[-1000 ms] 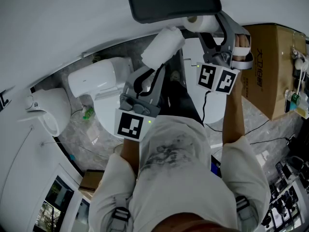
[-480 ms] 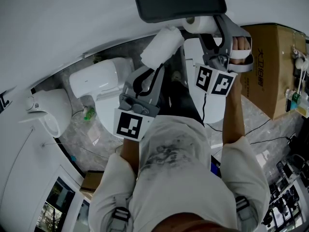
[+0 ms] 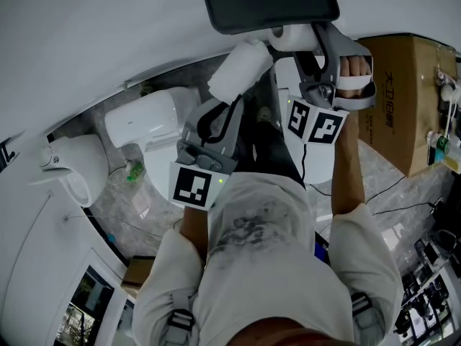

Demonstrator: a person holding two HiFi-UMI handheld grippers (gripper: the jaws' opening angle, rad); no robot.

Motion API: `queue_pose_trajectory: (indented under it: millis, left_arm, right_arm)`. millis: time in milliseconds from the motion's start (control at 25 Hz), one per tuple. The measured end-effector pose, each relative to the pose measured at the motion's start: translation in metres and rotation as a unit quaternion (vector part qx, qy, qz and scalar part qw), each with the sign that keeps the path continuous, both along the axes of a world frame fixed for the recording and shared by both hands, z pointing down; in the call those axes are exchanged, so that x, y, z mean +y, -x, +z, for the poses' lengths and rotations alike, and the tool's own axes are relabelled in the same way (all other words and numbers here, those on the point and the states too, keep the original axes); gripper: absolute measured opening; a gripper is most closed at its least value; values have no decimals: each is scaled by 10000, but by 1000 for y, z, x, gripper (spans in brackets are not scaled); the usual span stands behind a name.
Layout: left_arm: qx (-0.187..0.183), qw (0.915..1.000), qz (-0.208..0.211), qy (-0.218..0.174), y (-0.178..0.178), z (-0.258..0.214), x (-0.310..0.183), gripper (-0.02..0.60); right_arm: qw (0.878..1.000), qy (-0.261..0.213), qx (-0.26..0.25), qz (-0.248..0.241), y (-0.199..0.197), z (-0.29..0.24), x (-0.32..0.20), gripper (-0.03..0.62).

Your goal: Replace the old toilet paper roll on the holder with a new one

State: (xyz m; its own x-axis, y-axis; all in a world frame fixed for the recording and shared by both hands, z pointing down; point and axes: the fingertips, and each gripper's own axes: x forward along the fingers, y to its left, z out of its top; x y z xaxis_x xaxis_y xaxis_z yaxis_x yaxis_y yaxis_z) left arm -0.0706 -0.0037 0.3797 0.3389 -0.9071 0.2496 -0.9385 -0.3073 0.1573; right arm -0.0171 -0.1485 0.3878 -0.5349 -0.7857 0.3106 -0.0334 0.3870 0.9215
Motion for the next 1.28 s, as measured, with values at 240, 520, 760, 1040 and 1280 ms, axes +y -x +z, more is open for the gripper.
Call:
queue_pose_trajectory:
  millis: [240, 520, 760, 1040, 1280]
  left_arm:
    - [-40, 10000, -74, -29, 6, -1, 0, 17]
    - [-64, 9997, -229, -12, 11, -1, 0, 17]
    - [-42, 9995, -320, -7, 21, 4, 5, 17]
    - [11, 9992, -389, 36, 28, 2, 8, 17]
    - [16, 9984, -569, 60, 29, -4, 5, 17]
  right_arm:
    - [9998, -156, 125, -16, 7, -1, 4, 371]
    - [9992, -323, 249, -27, 14, -3, 10, 371]
    - [9984, -424, 372, -58, 27, 2, 19, 371]
    - [9971, -531, 526, -117, 41, 0, 27, 371]
    - [9970, -543, 495, -263, 45, -5, 32, 371]
